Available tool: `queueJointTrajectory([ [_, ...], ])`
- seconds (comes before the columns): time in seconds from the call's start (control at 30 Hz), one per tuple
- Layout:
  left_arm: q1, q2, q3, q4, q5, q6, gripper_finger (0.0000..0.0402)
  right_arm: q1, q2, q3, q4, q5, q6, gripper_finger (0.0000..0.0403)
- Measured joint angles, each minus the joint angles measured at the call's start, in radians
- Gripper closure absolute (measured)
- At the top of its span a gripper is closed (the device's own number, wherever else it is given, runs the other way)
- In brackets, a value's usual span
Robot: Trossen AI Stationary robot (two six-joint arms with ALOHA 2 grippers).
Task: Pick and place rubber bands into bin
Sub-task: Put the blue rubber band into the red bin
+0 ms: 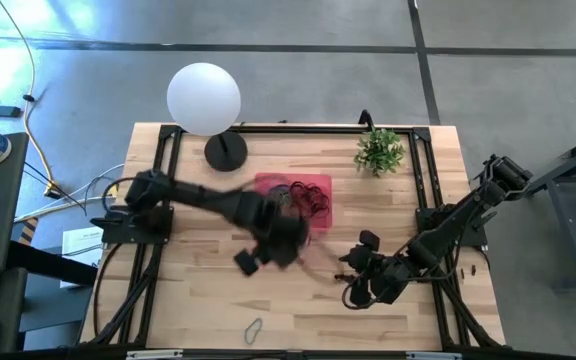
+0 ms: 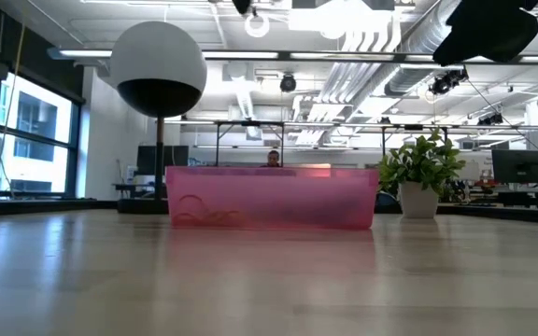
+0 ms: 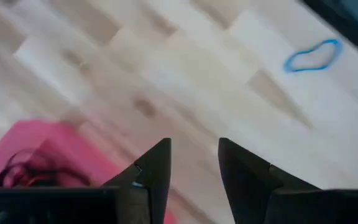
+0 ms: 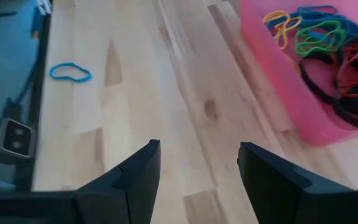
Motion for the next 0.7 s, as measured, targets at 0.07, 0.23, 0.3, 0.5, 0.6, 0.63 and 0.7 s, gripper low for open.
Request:
queueJointTrajectory([
  [0.07,-0.067,0.004,0.000,0.006,-0.035,-0.040,0.0281,0.000,0.000,0.000,-0.016,0.013,-0.009,0.0199],
  [0.23,-0.210,0.017,0.001,0.058,-0.170,-0.199,0.0279,0.000,0.000,0.000,-0.043,0.014,-0.049,0.0199],
  [0.3,-0.254,0.024,0.000,0.058,-0.218,-0.299,0.0279,-0.001,0.000,0.000,-0.049,0.014,-0.061,0.0199],
  [0.5,-0.355,0.049,-0.001,0.033,-0.328,-0.616,0.0279,-0.002,0.000,0.000,-0.075,0.020,-0.071,0.0199],
  [0.6,-0.398,0.075,0.000,0.030,-0.359,-0.780,0.0279,-0.001,0.001,0.000,-0.087,0.012,-0.078,0.0199],
  [0.63,-0.411,0.086,0.000,0.025,-0.361,-0.832,0.0279,-0.001,0.001,0.000,-0.089,0.008,-0.079,0.0199],
  [0.7,-0.440,0.109,0.000,0.044,-0.363,-0.934,0.0279,-0.001,0.001,0.000,-0.093,0.000,-0.079,0.0199],
])
